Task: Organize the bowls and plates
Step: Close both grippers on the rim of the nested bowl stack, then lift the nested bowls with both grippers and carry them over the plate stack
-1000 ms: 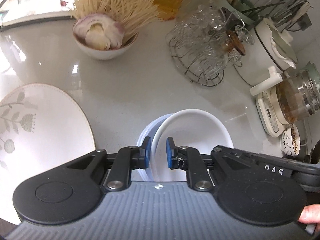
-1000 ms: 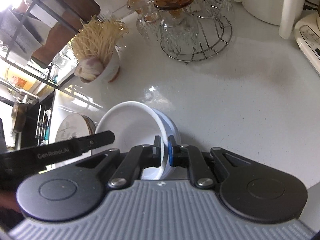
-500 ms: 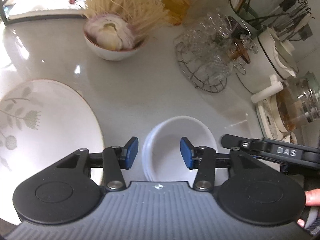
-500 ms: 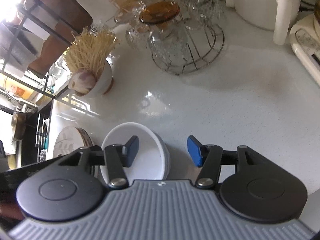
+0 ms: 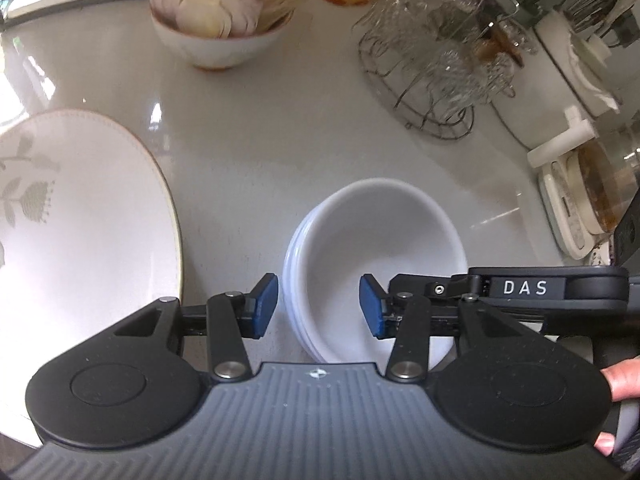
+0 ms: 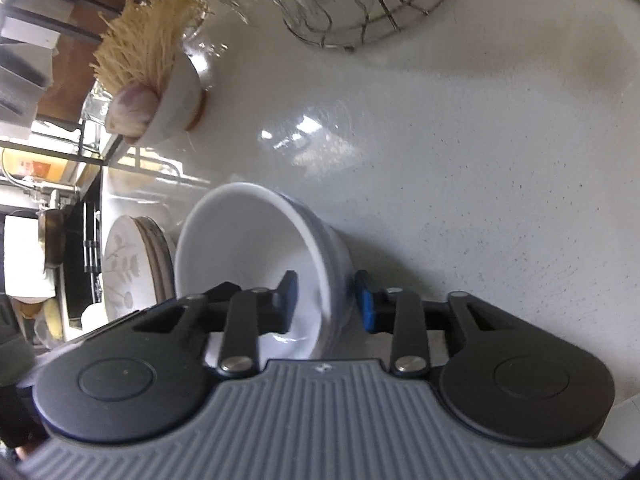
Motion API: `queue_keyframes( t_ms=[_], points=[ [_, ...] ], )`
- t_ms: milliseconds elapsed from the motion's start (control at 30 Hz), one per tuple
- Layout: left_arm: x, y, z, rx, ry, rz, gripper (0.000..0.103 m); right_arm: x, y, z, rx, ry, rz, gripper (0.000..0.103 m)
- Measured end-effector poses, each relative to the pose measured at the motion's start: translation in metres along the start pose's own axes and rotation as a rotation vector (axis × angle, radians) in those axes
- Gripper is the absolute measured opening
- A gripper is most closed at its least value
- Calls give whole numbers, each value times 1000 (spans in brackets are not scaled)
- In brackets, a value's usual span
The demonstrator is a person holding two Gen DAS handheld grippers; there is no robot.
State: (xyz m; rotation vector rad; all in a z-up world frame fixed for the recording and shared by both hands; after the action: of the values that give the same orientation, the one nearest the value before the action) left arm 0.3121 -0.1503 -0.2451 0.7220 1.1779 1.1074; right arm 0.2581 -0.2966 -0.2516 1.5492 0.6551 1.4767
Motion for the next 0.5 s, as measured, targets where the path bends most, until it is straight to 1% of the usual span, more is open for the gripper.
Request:
queue_keyframes(
  t_ms=[67, 133, 233, 333, 500],
  points=[
    [0, -4, -2, 7, 19, 4, 45, -3, 0, 0, 9, 8, 4, 21],
    [1, -6, -4, 10, 39, 2, 42, -5, 1, 1, 16, 17, 13, 21],
    [2, -9, -5, 1, 52, 31, 38, -6, 2, 3, 22, 51, 20, 21],
    [4, -12, -7, 1, 84, 38, 32, -7, 2, 3, 30, 69, 32, 21],
    [7, -13, -13, -26, 149, 27, 29, -5, 2, 4, 42, 119, 43, 22]
  ],
)
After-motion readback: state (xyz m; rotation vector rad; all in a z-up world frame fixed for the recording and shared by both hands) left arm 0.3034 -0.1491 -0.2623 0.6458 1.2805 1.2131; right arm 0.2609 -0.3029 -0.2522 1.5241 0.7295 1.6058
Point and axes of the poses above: each gripper's, at about its wrist camera, not at the fingertips, and y roughly against the way its jaws point, x to its left, z to its top, the point moved 6 cm from there along -y, roughly the way its jaws point, and after that the axes turned 4 degrees about y, right-handed, at the moved point
